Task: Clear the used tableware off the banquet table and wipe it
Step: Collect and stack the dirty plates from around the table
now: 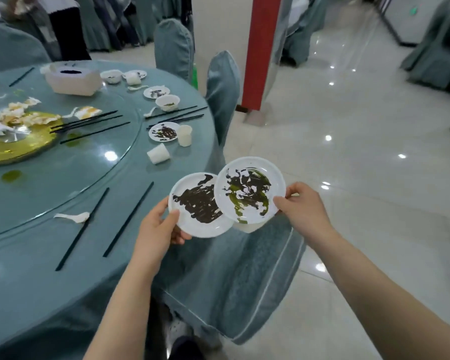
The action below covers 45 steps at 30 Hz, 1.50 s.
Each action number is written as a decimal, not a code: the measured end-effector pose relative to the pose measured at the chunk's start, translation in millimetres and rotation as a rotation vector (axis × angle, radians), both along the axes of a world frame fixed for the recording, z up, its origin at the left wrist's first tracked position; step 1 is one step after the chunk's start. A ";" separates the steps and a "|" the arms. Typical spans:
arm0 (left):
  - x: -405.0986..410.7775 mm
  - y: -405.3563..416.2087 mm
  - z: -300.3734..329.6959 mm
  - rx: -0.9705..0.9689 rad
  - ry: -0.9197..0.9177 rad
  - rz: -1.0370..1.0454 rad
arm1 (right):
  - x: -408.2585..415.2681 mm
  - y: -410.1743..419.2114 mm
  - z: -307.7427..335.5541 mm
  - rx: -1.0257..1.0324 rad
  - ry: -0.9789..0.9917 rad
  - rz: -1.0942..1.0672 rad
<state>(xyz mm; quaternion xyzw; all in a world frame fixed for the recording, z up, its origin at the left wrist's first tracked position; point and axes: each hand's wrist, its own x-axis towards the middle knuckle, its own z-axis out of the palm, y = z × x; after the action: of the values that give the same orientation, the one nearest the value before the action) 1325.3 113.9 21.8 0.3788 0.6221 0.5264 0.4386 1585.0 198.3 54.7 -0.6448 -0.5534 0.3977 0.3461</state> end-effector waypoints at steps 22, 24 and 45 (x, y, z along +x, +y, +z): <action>287.4 70.0 14.4 0.007 -0.016 -0.513 | 256.8 -37.3 16.6 0.007 0.087 -0.222; 295.5 91.7 13.1 0.000 -0.022 -0.494 | 262.6 -11.1 14.6 -0.002 0.070 -0.162; 310.7 370.8 17.1 -0.009 0.048 -0.171 | 261.9 351.4 12.5 -0.043 0.152 0.274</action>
<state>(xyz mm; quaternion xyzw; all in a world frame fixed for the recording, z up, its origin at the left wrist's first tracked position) 1635.9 484.6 38.8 0.4411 0.6003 0.4749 0.4685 1846.9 549.7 67.3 -0.5385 -0.5997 0.5008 0.3157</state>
